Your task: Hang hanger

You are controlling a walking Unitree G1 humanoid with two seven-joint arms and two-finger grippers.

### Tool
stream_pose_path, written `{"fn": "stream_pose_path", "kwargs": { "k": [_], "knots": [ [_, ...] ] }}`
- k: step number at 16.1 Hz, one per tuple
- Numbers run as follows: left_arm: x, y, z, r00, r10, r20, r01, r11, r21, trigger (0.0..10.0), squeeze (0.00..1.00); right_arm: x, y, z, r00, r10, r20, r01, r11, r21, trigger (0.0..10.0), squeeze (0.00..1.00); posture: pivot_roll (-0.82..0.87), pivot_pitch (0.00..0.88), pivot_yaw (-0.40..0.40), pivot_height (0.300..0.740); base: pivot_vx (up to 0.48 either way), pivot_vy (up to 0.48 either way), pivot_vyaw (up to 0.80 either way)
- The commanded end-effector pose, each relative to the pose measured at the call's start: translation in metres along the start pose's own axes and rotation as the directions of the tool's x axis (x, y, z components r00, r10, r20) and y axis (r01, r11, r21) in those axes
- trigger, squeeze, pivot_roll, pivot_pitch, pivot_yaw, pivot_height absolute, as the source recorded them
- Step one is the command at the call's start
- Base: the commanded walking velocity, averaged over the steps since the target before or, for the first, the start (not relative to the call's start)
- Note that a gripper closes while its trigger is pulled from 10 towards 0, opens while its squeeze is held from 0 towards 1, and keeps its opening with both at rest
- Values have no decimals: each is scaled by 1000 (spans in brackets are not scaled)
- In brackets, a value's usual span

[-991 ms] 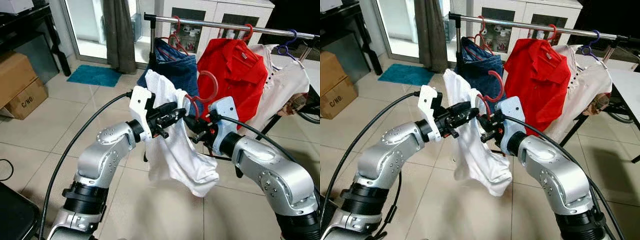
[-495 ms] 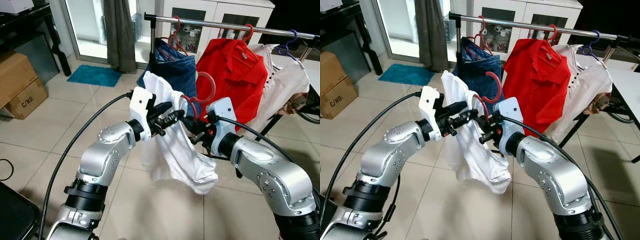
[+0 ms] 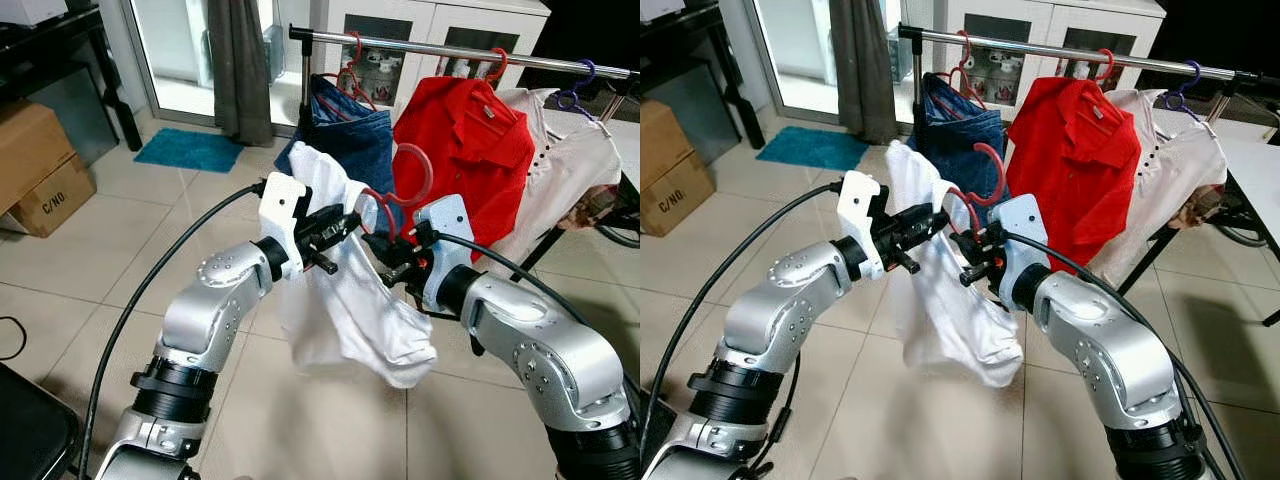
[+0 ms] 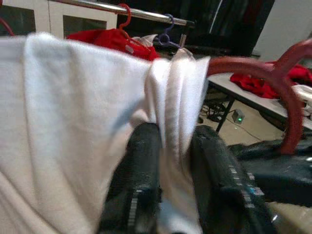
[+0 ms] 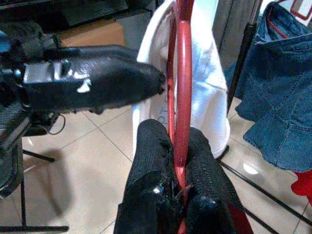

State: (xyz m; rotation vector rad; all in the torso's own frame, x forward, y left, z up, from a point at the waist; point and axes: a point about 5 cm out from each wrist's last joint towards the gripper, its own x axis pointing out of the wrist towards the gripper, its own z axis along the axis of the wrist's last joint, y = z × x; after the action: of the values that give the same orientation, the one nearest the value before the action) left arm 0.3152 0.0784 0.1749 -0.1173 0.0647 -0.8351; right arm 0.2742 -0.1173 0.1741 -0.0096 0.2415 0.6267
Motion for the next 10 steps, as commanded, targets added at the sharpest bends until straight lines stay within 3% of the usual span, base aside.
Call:
{"fn": "stream_pose_path", "kwargs": {
  "k": [1,6,10],
  "knots": [
    [0,-6,3,999,-28,23,28,1000,13,0,0,1,-2,11,999,-7,32,8,1000,-18,10000,0,-164,0,-49,740,0,0,0],
    [-6,-3,9,998,12,64,-13,1000,10,0,0,0,-3,9,999,-21,26,22,1000,-12,10000,0,-165,0,-47,740,0,0,0],
    [-20,15,14,974,195,116,-195,981,-5,0,0,-2,-10,3,996,-85,3,85,996,3,10000,0,-166,0,-42,740,0,0,0]
  ]
}}
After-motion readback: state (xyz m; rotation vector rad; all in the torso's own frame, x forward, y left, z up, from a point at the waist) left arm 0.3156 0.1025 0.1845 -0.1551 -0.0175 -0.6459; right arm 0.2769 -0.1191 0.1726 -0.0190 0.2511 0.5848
